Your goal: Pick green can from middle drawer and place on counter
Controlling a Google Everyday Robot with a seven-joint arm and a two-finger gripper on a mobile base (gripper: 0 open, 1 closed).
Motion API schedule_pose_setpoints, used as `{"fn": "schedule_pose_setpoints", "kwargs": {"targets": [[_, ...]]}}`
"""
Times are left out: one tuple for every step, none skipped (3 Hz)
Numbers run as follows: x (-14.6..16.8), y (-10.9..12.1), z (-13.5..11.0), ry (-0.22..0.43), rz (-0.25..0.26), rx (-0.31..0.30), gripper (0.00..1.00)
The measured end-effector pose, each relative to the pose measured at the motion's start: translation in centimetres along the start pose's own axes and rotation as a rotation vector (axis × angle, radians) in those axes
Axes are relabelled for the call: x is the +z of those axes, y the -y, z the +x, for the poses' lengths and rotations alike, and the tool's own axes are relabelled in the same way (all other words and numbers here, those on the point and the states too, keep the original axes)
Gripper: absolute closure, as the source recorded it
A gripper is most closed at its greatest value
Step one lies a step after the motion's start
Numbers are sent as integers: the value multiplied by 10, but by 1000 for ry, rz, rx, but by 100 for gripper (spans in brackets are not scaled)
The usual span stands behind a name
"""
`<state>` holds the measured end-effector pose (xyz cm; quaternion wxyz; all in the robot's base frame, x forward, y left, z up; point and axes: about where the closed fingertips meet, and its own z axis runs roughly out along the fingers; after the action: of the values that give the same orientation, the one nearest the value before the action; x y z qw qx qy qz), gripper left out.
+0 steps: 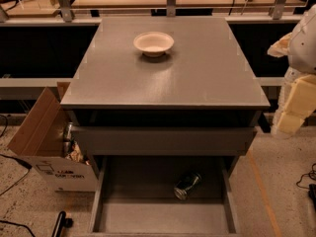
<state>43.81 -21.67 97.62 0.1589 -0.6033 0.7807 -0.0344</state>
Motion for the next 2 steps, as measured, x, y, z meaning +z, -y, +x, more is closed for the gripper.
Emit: {"fn": "schedule_pose_setpoints", "kwargs": {"targets": [[0,0,0,0,0,0,0],[32,-11,-9,15,-24,-51,0]]}}
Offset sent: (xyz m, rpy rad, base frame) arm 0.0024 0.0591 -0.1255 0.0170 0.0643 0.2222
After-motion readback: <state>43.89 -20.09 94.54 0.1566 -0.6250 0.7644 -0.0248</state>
